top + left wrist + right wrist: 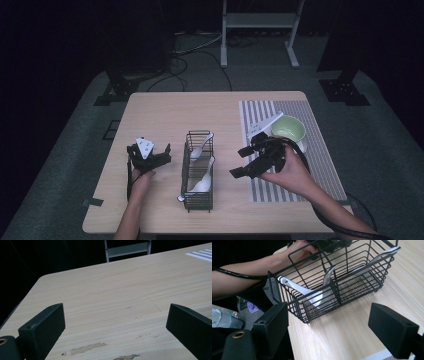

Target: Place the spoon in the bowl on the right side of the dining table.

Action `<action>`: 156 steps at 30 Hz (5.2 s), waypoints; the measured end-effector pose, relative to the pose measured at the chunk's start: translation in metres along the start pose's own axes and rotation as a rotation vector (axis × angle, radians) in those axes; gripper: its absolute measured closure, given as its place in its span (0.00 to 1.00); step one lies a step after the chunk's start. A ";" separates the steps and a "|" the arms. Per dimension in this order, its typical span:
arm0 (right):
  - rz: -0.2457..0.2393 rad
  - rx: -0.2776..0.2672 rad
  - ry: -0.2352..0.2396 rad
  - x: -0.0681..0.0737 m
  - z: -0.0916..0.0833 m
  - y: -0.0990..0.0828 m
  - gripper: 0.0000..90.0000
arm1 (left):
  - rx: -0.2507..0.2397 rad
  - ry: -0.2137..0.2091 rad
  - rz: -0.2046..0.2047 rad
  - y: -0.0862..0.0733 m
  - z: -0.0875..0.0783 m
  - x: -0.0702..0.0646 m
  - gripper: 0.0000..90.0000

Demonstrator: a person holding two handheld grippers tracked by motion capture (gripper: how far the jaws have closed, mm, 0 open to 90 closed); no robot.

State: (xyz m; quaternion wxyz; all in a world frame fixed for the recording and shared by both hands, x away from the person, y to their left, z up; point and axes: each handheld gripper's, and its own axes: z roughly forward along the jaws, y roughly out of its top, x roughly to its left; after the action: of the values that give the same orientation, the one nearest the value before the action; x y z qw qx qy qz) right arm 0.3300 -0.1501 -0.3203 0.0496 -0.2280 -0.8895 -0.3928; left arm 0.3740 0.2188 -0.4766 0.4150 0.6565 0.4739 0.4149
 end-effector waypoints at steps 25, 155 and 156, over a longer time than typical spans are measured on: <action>-0.011 0.037 0.006 0.002 0.013 0.021 0.17 | 0.001 -0.001 0.000 0.000 0.000 0.000 0.01; 0.046 0.093 0.110 0.013 0.031 0.066 0.95 | 0.003 -0.005 0.005 0.000 0.000 0.000 0.01; 0.043 0.088 0.111 0.013 0.030 0.067 0.95 | 0.003 -0.005 0.003 0.000 0.000 0.000 0.01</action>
State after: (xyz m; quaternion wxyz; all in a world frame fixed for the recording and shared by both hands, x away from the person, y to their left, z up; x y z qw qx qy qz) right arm 0.3512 -0.0839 -0.2922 0.1174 -0.2223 -0.8967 -0.3642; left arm 0.3745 0.2187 -0.4766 0.4146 0.6589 0.4723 0.4133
